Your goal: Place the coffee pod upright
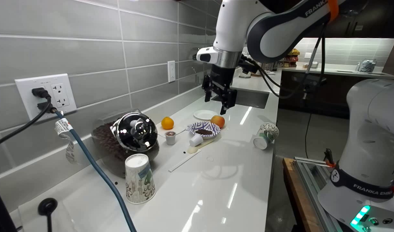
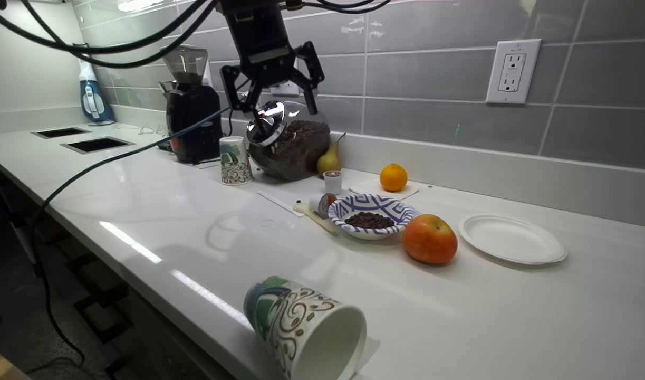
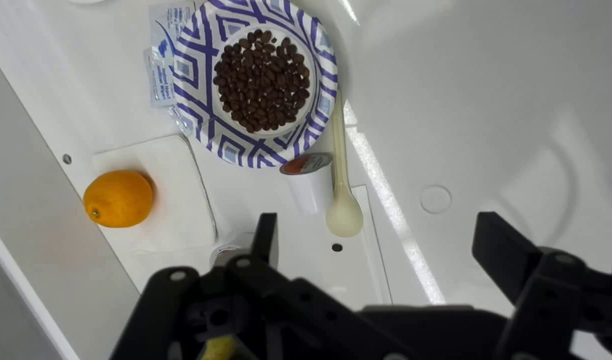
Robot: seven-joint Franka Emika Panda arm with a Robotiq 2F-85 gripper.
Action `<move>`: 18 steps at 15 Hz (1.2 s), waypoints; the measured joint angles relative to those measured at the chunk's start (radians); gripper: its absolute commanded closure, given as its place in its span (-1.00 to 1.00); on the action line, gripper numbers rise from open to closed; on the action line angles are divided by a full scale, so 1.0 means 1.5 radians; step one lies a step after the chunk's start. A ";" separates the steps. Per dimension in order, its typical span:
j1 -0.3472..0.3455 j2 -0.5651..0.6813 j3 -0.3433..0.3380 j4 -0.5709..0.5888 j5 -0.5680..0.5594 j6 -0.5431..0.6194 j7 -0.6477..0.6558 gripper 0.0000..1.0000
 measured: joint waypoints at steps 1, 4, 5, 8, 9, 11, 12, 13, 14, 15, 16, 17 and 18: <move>0.000 0.011 -0.005 -0.003 0.002 0.016 -0.018 -1.00; -0.008 0.056 -0.023 -0.011 0.005 0.087 -0.077 -1.00; -0.011 0.072 -0.030 -0.014 0.014 0.112 -0.102 -1.00; -0.014 0.119 -0.048 -0.019 0.073 0.176 -0.206 -1.00; -0.016 0.135 -0.052 -0.019 0.093 0.192 -0.239 -1.00; -0.023 0.162 -0.054 -0.019 0.128 0.221 -0.296 -1.00; -0.027 0.176 -0.054 -0.019 0.147 0.237 -0.325 -1.00; -0.030 0.188 -0.053 -0.019 0.167 0.252 -0.353 -1.00; -0.033 0.200 -0.052 -0.019 0.186 0.264 -0.377 -1.00; -0.036 0.211 -0.049 -0.018 0.206 0.274 -0.400 -1.00; -0.040 0.222 -0.044 -0.016 0.227 0.281 -0.421 -1.00; -0.043 0.232 -0.039 -0.013 0.248 0.287 -0.441 -1.00; -0.047 0.241 -0.032 -0.010 0.267 0.292 -0.458 -1.00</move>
